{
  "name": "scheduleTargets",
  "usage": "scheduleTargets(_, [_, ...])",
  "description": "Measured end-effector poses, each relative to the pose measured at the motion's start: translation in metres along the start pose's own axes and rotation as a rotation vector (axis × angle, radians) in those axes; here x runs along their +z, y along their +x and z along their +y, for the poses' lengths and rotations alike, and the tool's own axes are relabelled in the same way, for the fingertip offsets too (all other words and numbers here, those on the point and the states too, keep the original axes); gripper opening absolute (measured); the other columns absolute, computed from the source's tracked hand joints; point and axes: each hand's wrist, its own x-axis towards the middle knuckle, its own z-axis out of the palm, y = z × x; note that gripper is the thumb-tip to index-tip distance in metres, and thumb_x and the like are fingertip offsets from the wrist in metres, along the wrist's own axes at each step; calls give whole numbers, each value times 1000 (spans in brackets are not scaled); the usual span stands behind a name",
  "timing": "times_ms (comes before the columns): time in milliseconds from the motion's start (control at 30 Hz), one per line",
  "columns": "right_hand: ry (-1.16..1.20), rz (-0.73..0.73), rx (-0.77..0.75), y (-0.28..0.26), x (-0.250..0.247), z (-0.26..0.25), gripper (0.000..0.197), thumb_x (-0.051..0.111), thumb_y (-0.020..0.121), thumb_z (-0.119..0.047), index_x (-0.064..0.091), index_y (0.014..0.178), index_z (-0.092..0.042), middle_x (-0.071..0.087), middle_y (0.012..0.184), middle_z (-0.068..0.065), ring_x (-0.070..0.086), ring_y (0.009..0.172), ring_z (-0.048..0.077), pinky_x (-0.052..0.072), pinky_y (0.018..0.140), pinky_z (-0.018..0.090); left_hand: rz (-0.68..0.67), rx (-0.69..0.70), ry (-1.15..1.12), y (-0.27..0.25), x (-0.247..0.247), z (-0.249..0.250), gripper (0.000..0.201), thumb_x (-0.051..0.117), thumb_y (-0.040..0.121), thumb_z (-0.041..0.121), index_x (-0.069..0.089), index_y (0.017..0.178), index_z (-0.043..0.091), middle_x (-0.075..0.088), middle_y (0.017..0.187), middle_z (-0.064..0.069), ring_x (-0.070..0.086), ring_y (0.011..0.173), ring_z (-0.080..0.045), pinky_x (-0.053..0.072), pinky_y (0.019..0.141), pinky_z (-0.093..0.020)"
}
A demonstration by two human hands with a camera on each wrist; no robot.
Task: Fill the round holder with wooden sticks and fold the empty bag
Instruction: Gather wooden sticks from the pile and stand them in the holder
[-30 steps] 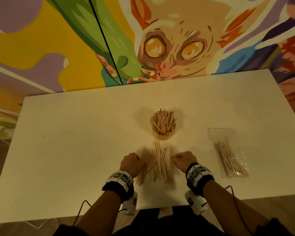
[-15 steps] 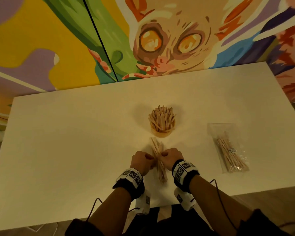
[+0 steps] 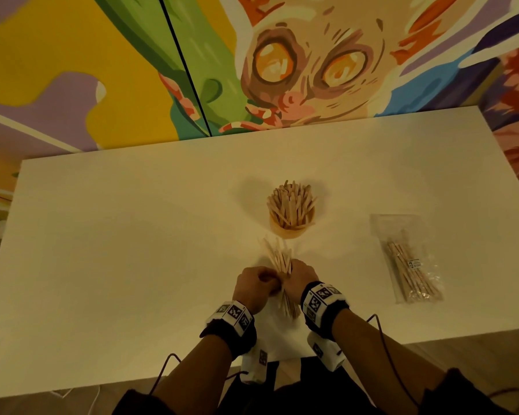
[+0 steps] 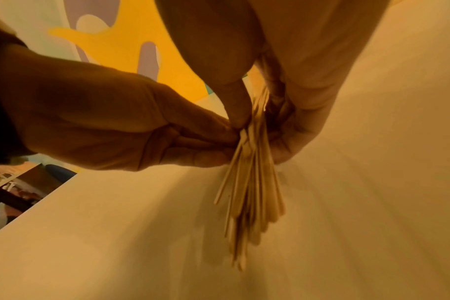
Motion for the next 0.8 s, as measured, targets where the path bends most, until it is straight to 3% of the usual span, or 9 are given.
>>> scheduleTargets(167, [24,-14,-45,-11,0,-1,40,49,98,-24,37,131,-5,59,124,22,60,111,40,51,88,43,-34,53,-61,-3,-1,-2,32,69,90,5,79,83,35,81,91,-5,78,87,-22,63,87,-40])
scheduleTargets(300, [38,-30,-73,-17,2,-4,34,47,96,-19,37,127,-8,59,119,23,61,105,41,51,82,45,-64,105,-2,-8,-3,2,39,65,93,8,78,82,44,81,95,-2,78,89,-20,63,89,-39])
scheduleTargets(400, [34,-70,-112,-18,2,-5,29,43,96,-20,42,122,-9,59,116,19,60,103,38,51,84,45,-60,130,46,-14,-8,8,25,64,95,13,81,93,32,81,92,-2,78,86,-18,63,85,-32])
scheduleTargets(500, [94,-143,-180,-24,1,-7,25,38,98,-19,44,120,-10,63,111,15,62,100,33,52,87,46,-13,166,87,-19,-14,13,18,65,95,20,82,88,20,79,81,-2,76,77,-17,62,75,-26])
scheduleTargets(567, [143,-169,-222,-27,1,-8,24,38,98,-21,43,119,-12,64,106,13,63,96,29,54,87,46,28,170,92,-22,-17,18,19,65,95,25,81,85,20,78,75,2,75,71,-14,62,71,-24])
scheduleTargets(700, [100,-182,-297,-29,-4,-17,14,38,96,-11,37,109,-16,57,91,2,55,80,18,49,75,38,110,159,67,-24,-23,26,18,68,91,37,77,86,22,78,75,5,74,69,-11,64,75,-33])
scheduleTargets(800, [33,-191,-357,-32,-14,-26,29,39,93,0,36,119,-12,54,97,1,54,88,21,44,74,34,134,150,17,-28,-29,36,23,72,87,42,74,91,20,78,80,3,74,72,-17,63,76,-37])
